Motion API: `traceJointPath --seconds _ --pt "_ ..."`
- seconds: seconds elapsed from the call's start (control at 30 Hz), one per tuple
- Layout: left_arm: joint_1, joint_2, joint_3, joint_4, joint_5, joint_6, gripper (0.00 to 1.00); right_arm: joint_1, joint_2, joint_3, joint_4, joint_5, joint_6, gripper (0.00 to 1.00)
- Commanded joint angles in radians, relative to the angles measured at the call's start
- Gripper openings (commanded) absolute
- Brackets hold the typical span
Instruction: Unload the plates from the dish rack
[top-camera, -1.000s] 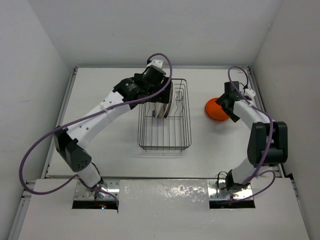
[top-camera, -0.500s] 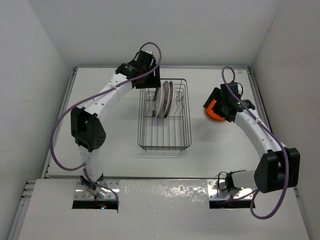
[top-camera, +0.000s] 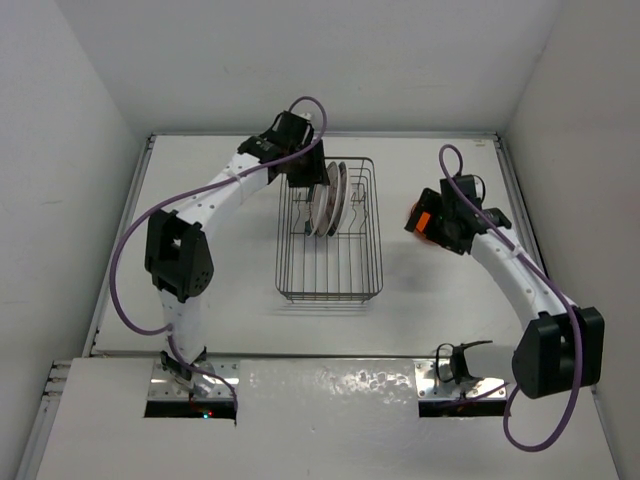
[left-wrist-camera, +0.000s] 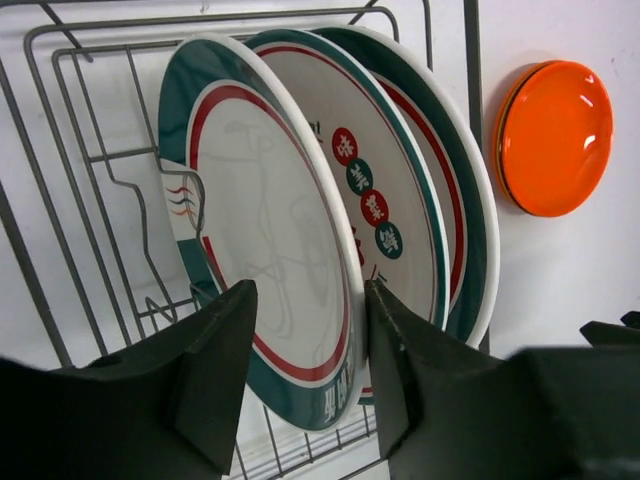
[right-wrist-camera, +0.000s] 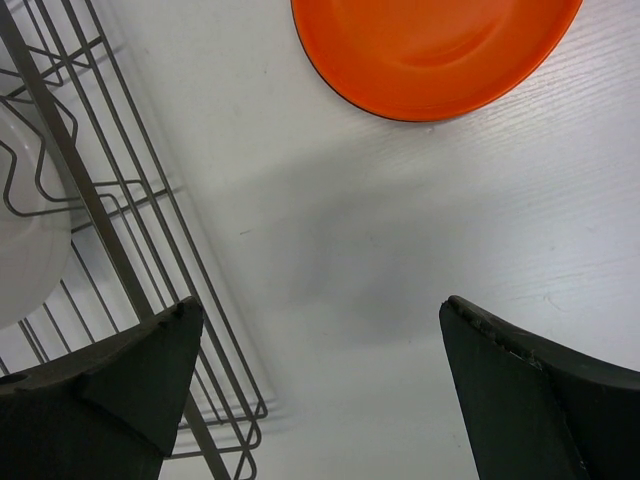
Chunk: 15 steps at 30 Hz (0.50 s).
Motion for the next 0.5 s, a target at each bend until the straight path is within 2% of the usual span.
traceJointPath --seconds 0.0,0.07,0.2,0.3,0.47 --pt "-0.005 -0.019 -0.006 0.046 0.006 -0.022 0.37 0.005 -0.031 -0.002 -0.002 -0.011 -0.015 0.99" --pt "-0.005 -0.016 -0.023 0.041 -0.002 -0.029 0.34 0.004 -0.035 0.004 -0.010 -0.011 -0.018 0.99" --pt "-0.005 -0.025 -0.024 0.038 -0.005 -0.036 0.12 0.005 -0.041 0.042 -0.034 -0.002 -0.032 0.99" --pt "-0.005 -0.041 0.023 0.035 0.026 -0.013 0.03 0.004 -0.041 0.070 -0.048 -0.007 -0.036 0.99" --pt "-0.005 -0.015 0.235 -0.084 -0.008 0.050 0.00 0.004 -0.035 0.108 -0.067 -0.016 -0.032 0.99"
